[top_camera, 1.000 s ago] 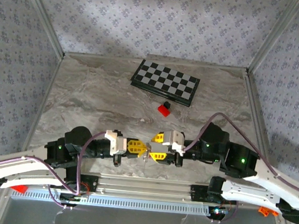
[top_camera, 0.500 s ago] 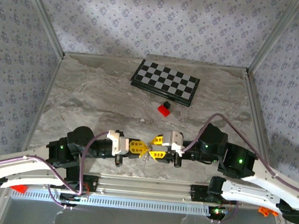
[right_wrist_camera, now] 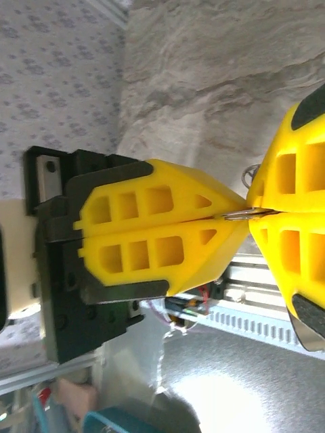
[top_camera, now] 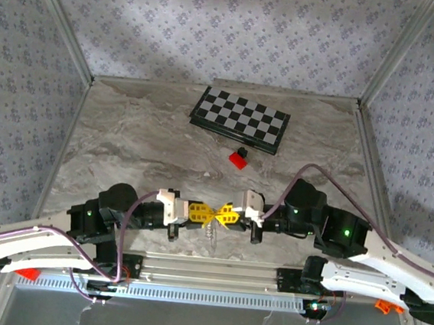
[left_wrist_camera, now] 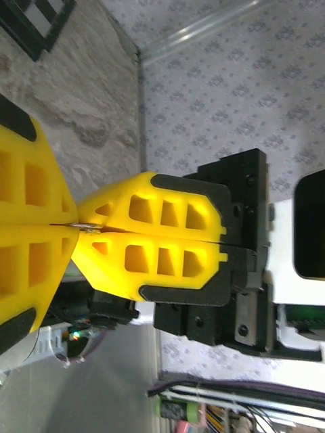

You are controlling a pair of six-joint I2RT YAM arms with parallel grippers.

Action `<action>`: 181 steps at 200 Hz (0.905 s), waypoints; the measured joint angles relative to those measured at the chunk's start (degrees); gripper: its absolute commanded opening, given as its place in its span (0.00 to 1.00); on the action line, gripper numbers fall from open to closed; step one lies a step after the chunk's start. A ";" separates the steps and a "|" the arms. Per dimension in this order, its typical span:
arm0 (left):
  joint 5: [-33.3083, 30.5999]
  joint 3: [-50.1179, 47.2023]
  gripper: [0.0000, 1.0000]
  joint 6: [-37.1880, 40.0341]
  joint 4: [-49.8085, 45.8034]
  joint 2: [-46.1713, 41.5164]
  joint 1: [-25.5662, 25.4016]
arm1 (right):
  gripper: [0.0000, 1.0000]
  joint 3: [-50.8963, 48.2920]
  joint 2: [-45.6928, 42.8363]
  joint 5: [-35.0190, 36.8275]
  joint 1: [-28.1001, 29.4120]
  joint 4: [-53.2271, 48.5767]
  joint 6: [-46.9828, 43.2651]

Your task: Put the keys on the keyring

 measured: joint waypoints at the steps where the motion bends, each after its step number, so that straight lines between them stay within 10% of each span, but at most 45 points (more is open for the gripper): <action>1: -0.07 0.04 0.12 -0.04 -0.20 0.00 0.00 | 0.00 0.17 0.17 0.11 0.00 -0.26 -0.13; 181: -6.73 6.82 0.15 4.48 -16.50 4.94 -0.02 | 0.00 10.60 11.63 3.21 -0.15 -16.79 -4.70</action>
